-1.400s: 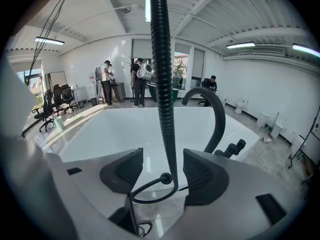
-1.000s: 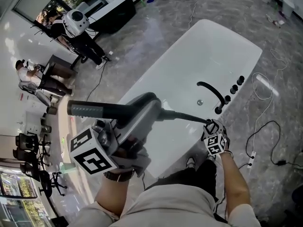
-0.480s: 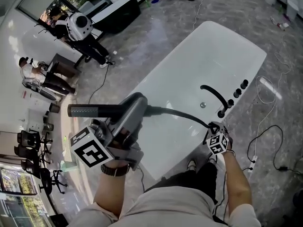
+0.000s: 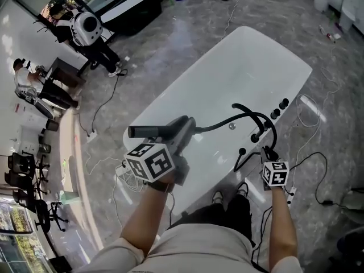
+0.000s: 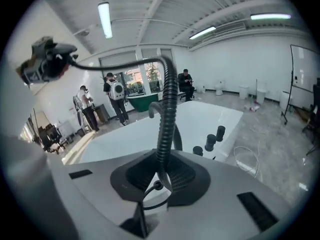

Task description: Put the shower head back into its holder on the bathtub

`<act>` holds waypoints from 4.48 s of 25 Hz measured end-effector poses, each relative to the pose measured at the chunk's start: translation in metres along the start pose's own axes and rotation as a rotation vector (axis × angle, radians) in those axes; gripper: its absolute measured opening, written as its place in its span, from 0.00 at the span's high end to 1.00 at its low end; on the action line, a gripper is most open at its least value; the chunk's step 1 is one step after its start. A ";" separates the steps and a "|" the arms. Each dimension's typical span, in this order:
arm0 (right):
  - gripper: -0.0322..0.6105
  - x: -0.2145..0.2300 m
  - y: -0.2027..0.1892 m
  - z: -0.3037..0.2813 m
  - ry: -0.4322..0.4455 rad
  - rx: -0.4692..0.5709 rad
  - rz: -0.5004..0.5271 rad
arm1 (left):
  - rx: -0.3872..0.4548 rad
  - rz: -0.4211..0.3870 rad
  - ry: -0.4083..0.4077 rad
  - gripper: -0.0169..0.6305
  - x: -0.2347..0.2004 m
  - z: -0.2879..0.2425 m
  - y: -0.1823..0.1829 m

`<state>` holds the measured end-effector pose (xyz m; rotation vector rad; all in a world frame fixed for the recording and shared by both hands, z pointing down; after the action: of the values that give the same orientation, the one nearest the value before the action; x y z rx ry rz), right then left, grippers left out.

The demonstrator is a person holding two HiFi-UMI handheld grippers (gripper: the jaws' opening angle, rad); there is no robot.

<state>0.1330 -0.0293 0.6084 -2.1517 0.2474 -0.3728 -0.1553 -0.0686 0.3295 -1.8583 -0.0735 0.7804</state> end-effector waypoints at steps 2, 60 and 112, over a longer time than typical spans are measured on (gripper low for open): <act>0.85 0.004 0.016 0.014 0.020 0.021 -0.055 | -0.032 -0.017 0.026 0.82 -0.008 -0.006 -0.015; 0.85 -0.045 0.366 0.080 0.689 0.545 -0.169 | 0.091 -0.217 0.055 0.82 0.040 -0.074 -0.021; 0.85 -0.020 0.118 0.114 -0.050 -0.122 0.232 | 0.069 -0.185 -0.083 0.82 0.051 -0.010 -0.016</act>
<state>0.1501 -0.0025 0.4460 -2.2189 0.4970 -0.1734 -0.1043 -0.0496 0.3212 -1.7262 -0.2644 0.7215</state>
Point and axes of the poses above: the fingertips, and each gripper's own axes: z backward along the fingers, x to its right, y out of its top, the point moved 2 cm from there along z, backward along the fingers, and after that the axes turned 4 degrees about x, right-handed, at the moved point
